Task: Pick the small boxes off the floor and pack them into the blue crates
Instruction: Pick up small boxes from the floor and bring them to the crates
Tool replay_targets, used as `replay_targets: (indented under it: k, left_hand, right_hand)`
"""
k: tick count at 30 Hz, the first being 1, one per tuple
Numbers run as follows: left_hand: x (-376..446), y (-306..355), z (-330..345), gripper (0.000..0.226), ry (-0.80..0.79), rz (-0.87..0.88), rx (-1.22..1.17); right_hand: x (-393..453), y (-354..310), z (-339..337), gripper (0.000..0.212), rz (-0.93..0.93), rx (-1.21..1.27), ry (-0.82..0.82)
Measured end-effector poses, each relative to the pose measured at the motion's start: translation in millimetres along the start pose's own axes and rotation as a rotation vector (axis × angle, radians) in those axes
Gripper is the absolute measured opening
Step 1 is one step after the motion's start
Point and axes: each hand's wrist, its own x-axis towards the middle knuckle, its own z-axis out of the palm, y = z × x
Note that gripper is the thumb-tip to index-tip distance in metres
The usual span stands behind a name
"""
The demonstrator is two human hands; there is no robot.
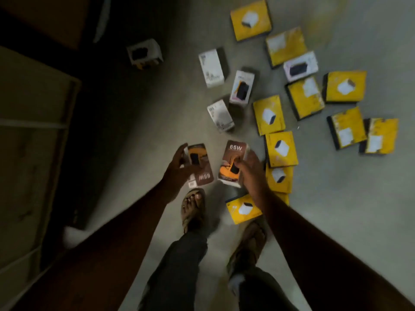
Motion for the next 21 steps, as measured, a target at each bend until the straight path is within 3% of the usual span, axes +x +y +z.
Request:
replay_targets:
  k: [3, 7, 10, 14, 21]
  left_hand:
    - [-102.4, 37.3, -26.3, 0.071, -0.132, 0.025, -0.178]
    - [-258.0, 62.8, -56.1, 0.074, -0.168, 0.121, -0.268]
    - [-379.1, 68.5, -68.4, 0.077, -0.072, 0.255, -0.351]
    - [-532.2, 34.6, -65.4, 0.057, 0.139, 0.473, -0.576]
    - [-733.1, -101.2, -24.3, 0.121, 0.621, 0.614, -1.060]
  right_hand:
    - [-90.2, -70.6, 12.3, 0.056, -0.015, 0.034, -0.244]
    - [-232.0, -151.7, 28.5, 0.043, -0.194, -0.129, -0.443]
    - [-325.6, -191.6, 37.8, 0.054, -0.273, -0.224, -0.551]
    - [-458.9, -216.2, 52.2, 0.059, -0.385, -0.368, -0.808]
    - [-654.9, -170.4, 62.8, 0.056, -0.350, -0.687, -1.213]
